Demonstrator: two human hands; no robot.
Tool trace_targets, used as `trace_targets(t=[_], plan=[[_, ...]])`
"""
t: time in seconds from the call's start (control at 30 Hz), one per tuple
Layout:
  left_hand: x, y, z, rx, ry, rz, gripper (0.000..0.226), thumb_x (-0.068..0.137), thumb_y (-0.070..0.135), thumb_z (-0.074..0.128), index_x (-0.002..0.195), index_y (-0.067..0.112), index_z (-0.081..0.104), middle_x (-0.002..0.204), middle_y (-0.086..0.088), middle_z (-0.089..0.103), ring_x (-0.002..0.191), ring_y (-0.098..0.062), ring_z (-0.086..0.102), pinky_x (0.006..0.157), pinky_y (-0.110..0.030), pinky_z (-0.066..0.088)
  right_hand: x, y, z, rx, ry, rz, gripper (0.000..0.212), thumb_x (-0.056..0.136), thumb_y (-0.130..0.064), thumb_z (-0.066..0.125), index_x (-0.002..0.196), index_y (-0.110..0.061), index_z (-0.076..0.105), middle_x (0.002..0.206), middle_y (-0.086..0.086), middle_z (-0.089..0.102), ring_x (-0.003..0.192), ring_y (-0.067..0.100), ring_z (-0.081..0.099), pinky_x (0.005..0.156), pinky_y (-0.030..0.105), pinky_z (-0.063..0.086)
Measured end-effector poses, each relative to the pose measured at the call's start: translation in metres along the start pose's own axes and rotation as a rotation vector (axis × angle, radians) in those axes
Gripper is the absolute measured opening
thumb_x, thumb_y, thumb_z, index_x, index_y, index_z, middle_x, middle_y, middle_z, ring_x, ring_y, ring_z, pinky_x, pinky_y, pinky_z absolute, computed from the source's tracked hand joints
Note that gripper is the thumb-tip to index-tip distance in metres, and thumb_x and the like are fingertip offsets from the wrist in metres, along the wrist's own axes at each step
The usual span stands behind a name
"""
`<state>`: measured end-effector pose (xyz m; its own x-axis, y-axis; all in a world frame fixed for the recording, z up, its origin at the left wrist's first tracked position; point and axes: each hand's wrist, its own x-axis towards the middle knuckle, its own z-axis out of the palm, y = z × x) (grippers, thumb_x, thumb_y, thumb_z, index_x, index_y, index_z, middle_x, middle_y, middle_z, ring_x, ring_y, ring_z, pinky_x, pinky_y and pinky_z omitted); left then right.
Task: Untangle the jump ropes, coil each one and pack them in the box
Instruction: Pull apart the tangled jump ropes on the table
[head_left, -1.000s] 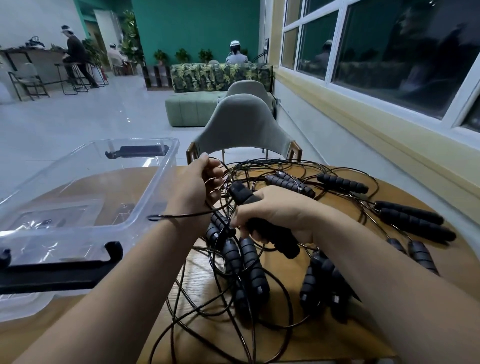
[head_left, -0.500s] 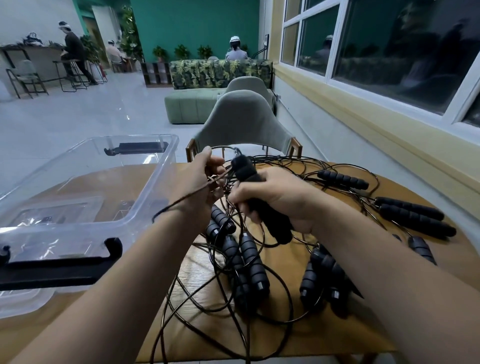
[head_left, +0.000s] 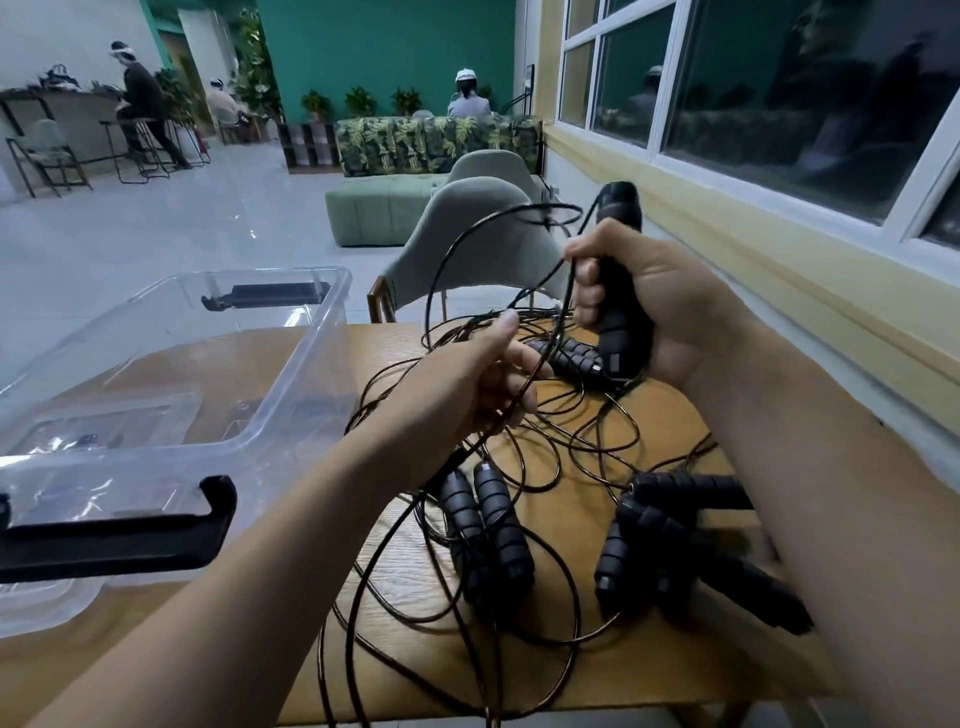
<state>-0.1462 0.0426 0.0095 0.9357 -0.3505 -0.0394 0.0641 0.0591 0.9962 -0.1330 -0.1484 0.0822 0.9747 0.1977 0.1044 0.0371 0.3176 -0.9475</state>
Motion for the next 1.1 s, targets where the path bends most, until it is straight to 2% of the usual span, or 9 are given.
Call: trace_targets(t=[0.1, 0.23, 0.43, 0.53, 0.67, 0.8, 0.9, 1.0, 1.1], plan=[[-0.003, -0.001, -0.003, 0.05, -0.064, 0.058, 0.039, 0.101, 0.052, 0.062, 0.091, 0.019, 0.081, 0.078, -0.007, 0.062, 0.071, -0.016, 0.053, 0.068, -0.031, 0.036, 0.004, -0.005, -0.011, 0.104, 0.115, -0.013, 0.013, 0.095, -0.007, 0.067, 0.09, -0.015, 0.059, 0.069, -0.004, 0.056, 0.055, 0.009, 0.047, 0.052, 0.021, 0.044], [-0.008, 0.001, -0.004, 0.136, -0.104, 0.134, 0.03, 0.101, 0.041, 0.065, 0.097, 0.013, 0.076, 0.068, -0.002, 0.054, 0.058, -0.011, 0.045, 0.053, -0.02, 0.034, 0.007, -0.006, -0.021, 0.167, 0.221, -0.002, 0.015, 0.096, -0.01, 0.069, 0.087, -0.016, 0.06, 0.068, -0.005, 0.058, 0.054, 0.007, 0.049, 0.051, 0.02, 0.045], [-0.004, 0.004, -0.008, 0.003, 0.043, 0.222, 0.026, 0.106, 0.028, 0.06, 0.093, 0.012, 0.075, 0.063, 0.0, 0.049, 0.053, -0.012, 0.035, 0.053, -0.026, 0.019, 0.006, 0.015, -0.011, -0.008, 0.099, 0.133, 0.019, 0.098, -0.023, 0.072, 0.085, -0.019, 0.06, 0.07, -0.006, 0.056, 0.054, 0.007, 0.049, 0.051, 0.019, 0.045], [-0.001, 0.005, -0.014, -0.13, 0.114, 0.256, 0.026, 0.106, 0.027, 0.06, 0.091, 0.011, 0.074, 0.063, 0.0, 0.05, 0.05, -0.011, 0.032, 0.05, -0.029, 0.014, -0.001, 0.025, 0.001, -0.074, 0.039, 0.194, 0.014, 0.097, -0.02, 0.075, 0.094, -0.014, 0.062, 0.071, -0.003, 0.058, 0.056, 0.009, 0.051, 0.052, 0.019, 0.047], [0.003, 0.01, -0.021, -0.222, 0.322, 0.242, 0.026, 0.108, 0.026, 0.059, 0.089, 0.011, 0.069, 0.062, 0.001, 0.052, 0.048, -0.007, 0.04, 0.043, -0.019, 0.023, -0.012, 0.04, 0.021, -0.216, -0.119, 0.252, 0.014, 0.095, -0.011, 0.075, 0.088, -0.013, 0.063, 0.072, 0.004, 0.06, 0.055, 0.013, 0.052, 0.05, 0.021, 0.045], [0.005, 0.012, -0.026, -0.267, 0.442, 0.237, 0.028, 0.108, 0.029, 0.059, 0.087, 0.014, 0.068, 0.062, 0.003, 0.056, 0.051, -0.008, 0.045, 0.045, -0.017, 0.035, -0.025, 0.055, 0.041, -0.39, -0.265, 0.262, 0.016, 0.094, -0.013, 0.079, 0.08, -0.013, 0.069, 0.072, 0.007, 0.064, 0.055, 0.015, 0.056, 0.052, 0.023, 0.046], [0.006, 0.01, -0.028, -0.256, 0.507, 0.239, 0.029, 0.107, 0.032, 0.06, 0.083, 0.018, 0.069, 0.063, 0.005, 0.058, 0.053, -0.008, 0.05, 0.049, -0.021, 0.043, -0.032, 0.068, 0.055, -0.383, -0.287, 0.263, 0.016, 0.093, -0.01, 0.079, 0.081, -0.011, 0.069, 0.068, 0.006, 0.063, 0.052, 0.012, 0.057, 0.051, 0.02, 0.048], [0.007, 0.009, -0.028, -0.218, 0.548, 0.243, 0.03, 0.106, 0.033, 0.062, 0.081, 0.018, 0.07, 0.062, 0.007, 0.058, 0.053, -0.008, 0.052, 0.048, -0.023, 0.047, -0.035, 0.077, 0.063, -0.317, -0.269, 0.265, 0.008, 0.093, -0.008, 0.078, 0.09, -0.007, 0.071, 0.067, 0.006, 0.063, 0.052, 0.013, 0.055, 0.051, 0.02, 0.047], [0.01, 0.006, -0.033, -0.144, 0.596, 0.259, 0.032, 0.104, 0.039, 0.065, 0.079, 0.021, 0.072, 0.063, 0.009, 0.06, 0.055, -0.008, 0.054, 0.056, -0.027, 0.048, -0.036, 0.08, 0.065, -0.281, -0.292, 0.286, 0.013, 0.093, -0.008, 0.078, 0.083, -0.009, 0.07, 0.066, 0.005, 0.064, 0.052, 0.014, 0.053, 0.051, 0.023, 0.044]])
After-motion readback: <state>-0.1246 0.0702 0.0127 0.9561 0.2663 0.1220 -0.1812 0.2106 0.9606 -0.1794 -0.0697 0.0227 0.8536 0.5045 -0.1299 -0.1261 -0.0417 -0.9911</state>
